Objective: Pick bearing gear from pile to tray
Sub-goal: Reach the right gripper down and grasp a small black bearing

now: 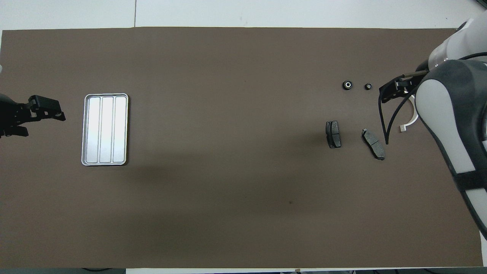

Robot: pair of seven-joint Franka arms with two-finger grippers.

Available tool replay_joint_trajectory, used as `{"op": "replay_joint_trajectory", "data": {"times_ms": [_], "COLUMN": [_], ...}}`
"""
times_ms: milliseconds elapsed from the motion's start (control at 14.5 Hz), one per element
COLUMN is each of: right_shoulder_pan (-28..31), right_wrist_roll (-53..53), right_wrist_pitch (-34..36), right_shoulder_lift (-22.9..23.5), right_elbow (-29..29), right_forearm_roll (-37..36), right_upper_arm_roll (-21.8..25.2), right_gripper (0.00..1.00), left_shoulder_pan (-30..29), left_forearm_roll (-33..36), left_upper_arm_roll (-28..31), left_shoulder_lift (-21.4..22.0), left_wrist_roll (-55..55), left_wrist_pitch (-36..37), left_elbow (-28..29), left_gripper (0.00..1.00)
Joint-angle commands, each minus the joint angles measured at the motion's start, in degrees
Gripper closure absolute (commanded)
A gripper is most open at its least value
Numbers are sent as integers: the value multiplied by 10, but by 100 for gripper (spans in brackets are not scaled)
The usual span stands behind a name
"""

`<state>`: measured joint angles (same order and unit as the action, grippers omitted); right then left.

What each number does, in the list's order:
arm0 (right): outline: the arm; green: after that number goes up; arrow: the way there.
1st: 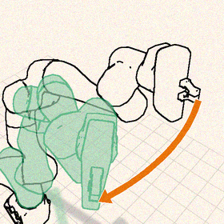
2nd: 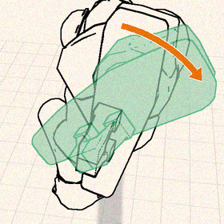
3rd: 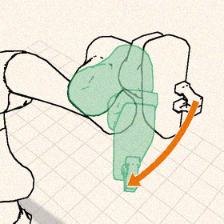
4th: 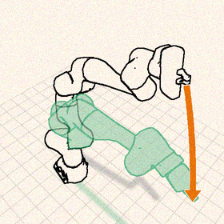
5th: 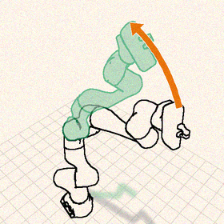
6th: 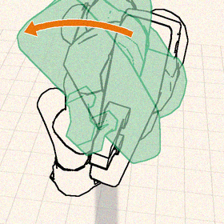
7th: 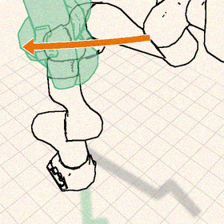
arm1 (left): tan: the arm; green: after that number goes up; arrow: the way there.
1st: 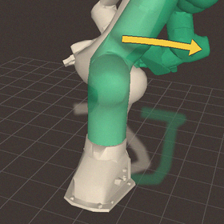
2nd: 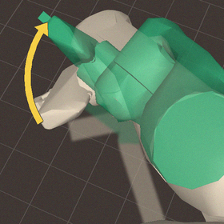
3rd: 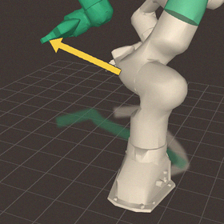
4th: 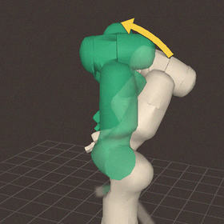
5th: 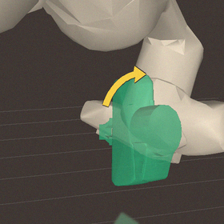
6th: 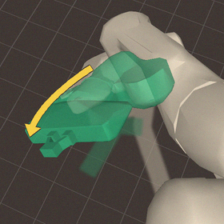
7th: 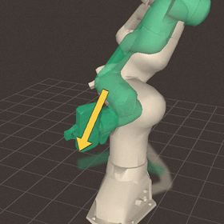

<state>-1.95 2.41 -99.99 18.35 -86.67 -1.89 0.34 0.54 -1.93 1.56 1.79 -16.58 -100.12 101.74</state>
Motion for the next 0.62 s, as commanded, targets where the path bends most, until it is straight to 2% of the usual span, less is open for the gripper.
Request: {"op": "replay_joint_trajectory", "data": {"times_ms": [0,275,551], "right_shoulder_pan": [9,10,5], "right_wrist_roll": [20,22,20], "right_wrist_pitch": [-25,-87,-117], "right_shoulder_lift": [36,85,107], "right_elbow": [19,19,20], "right_forearm_roll": [-12,-11,-12], "right_upper_arm_roll": [-2,-1,-1], "right_gripper": [0,0,0], "left_shoulder_pan": [5,5,5], "left_forearm_roll": [-7,-7,-7], "left_upper_arm_roll": [6,6,6], "left_shoulder_lift": [7,7,7], "left_wrist_roll": [4,4,4], "left_wrist_pitch": [0,0,0], "left_elbow": [2,2,2], "left_gripper": [0,0,0]}}
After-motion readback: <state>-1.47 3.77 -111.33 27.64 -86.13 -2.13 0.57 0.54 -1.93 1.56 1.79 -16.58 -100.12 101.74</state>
